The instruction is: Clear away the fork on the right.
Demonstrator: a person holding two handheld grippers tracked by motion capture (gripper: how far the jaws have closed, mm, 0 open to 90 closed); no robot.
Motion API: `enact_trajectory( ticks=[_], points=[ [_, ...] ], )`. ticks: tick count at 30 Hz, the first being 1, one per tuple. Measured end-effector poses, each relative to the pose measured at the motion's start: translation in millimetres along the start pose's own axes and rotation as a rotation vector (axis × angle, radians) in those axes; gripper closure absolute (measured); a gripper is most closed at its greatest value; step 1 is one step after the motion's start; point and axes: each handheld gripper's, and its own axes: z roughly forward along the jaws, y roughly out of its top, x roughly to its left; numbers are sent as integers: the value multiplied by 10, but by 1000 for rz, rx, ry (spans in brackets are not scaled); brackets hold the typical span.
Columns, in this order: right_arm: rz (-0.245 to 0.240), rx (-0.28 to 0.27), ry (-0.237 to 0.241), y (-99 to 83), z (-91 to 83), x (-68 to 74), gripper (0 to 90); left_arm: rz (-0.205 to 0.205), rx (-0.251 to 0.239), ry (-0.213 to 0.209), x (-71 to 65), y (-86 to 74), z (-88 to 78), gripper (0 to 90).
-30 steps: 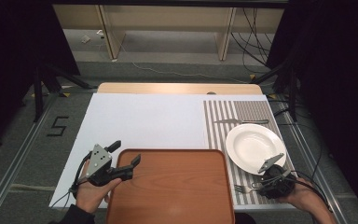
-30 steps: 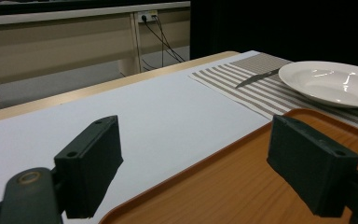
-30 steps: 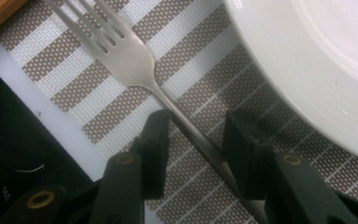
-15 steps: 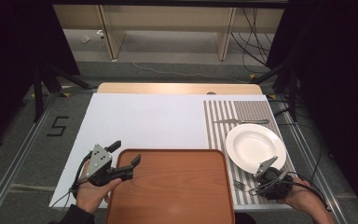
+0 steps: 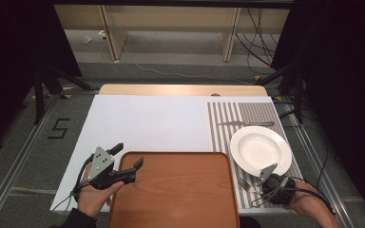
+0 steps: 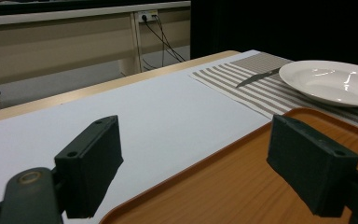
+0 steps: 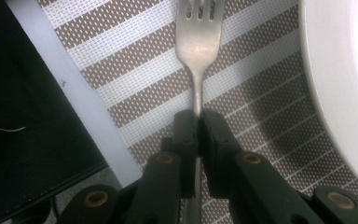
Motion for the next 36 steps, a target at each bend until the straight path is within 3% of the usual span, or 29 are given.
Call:
enact_trajectory(
  ticks=[6,8,10,22,27,36],
  points=[
    [-7,-23,-20,15,-40,10,854,0,-1,0,1,0,0,170],
    [1,-73,-24,28,-104,11,855,-1,0,0,1,0,-1,169],
    [13,-85,-23,34,-123,16,855,-1,-1,0,1,0,-2,170],
    [74,-273,59,130,-307,45,856,-1,-1,1,1,0,-1,169],
    [124,-355,109,204,-375,55,856,1,0,1,-1,-1,1,170],
    [127,-410,133,390,-414,145,858,0,1,2,1,-3,2,170]
  ],
)
